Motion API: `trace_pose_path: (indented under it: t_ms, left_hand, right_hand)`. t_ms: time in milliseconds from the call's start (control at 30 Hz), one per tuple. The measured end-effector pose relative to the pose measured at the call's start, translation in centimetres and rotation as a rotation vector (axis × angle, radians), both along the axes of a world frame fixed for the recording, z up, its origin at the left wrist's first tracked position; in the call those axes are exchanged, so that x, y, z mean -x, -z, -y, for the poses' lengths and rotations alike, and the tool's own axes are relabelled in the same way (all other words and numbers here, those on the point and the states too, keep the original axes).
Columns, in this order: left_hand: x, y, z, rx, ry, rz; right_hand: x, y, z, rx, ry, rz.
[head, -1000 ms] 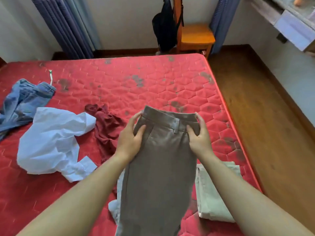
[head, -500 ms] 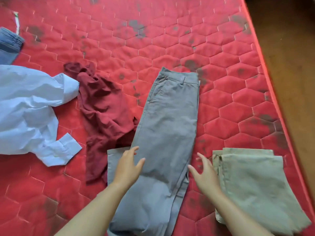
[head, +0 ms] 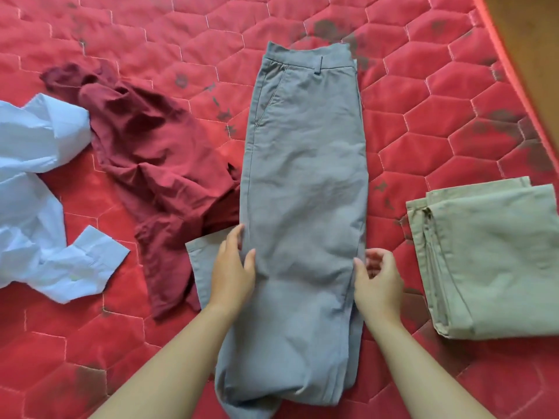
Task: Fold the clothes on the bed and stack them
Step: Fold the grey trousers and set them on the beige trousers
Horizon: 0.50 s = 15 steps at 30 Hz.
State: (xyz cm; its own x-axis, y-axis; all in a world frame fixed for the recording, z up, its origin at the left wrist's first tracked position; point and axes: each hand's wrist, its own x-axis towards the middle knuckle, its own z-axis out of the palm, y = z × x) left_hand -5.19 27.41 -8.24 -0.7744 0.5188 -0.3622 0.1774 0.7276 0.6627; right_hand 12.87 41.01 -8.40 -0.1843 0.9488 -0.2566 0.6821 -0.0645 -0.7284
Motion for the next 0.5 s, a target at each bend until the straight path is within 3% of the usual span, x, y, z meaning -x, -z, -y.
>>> trace_pose_path:
  t_ms: [133,267,500]
  left_hand:
    - [-0.4,-0.2,0.0,-0.069,0.128,-0.081]
    - [-1.7,0.4,0.9,0.028,0.129,-0.021]
    - [-2.9,1.0,2.5,0.047,0.161,0.010]
  right_hand:
    - [-1.1,-0.7,-0.8,-0.105,0.089,-0.055]
    - [-2.5,0.4,1.3,0.103,-0.041,0.173]
    - [-3.7,1.0,6.0,0.263,0.045,0.128]
